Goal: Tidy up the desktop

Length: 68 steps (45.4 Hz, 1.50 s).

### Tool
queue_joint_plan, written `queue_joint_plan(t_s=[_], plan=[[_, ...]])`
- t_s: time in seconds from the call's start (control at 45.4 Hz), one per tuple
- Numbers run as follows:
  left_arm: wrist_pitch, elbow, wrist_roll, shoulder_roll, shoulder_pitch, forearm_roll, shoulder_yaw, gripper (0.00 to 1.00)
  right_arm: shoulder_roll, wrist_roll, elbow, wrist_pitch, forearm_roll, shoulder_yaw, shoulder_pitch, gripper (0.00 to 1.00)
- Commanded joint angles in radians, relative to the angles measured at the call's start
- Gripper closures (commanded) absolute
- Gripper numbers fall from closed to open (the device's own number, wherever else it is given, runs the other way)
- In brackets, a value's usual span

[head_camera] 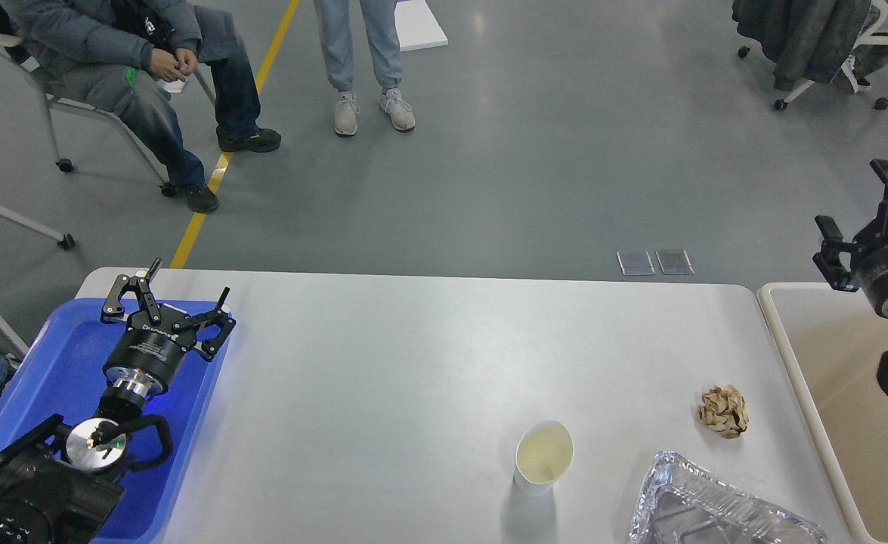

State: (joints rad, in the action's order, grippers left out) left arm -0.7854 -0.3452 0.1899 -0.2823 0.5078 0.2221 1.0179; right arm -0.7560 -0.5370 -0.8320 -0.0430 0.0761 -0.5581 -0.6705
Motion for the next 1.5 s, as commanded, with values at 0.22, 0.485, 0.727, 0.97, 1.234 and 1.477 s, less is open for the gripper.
queue_joint_plan(t_s=[0.22,0.485,0.727,0.97,1.234,1.477], plan=[[0.0,0.0,0.0,0.0,0.0,0.0,0.001,0.0,-0.434,0.006,-0.102,-0.192,0.028,0.613,-0.412,0.0],[0.0,0.0,0.0,0.0,0.0,-0.001,-0.001,0.0,-0.523,0.011,-0.137,-0.265,0.304,0.843,-0.659,0.0],[0.0,0.0,-0.001,0.0,0.0,-0.001,0.001,0.0,-0.554,0.051,-0.134,-0.396,0.525,0.862,-0.839,0.0],[0.0,0.0,-0.001,0.0,0.0,-0.001,-0.001,0.0,-0.54,0.055,-0.128,-0.526,0.703,0.862,-1.038,0.0],[0.0,0.0,-0.001,0.0,0.0,-0.001,-0.001,0.0,-0.416,0.065,-0.124,-0.692,0.892,0.941,-1.277,0.0],[0.0,0.0,-0.001,0.0,0.0,-0.001,-0.001,0.0,-0.174,0.06,-0.137,-0.704,0.88,1.47,-1.564,0.0]])
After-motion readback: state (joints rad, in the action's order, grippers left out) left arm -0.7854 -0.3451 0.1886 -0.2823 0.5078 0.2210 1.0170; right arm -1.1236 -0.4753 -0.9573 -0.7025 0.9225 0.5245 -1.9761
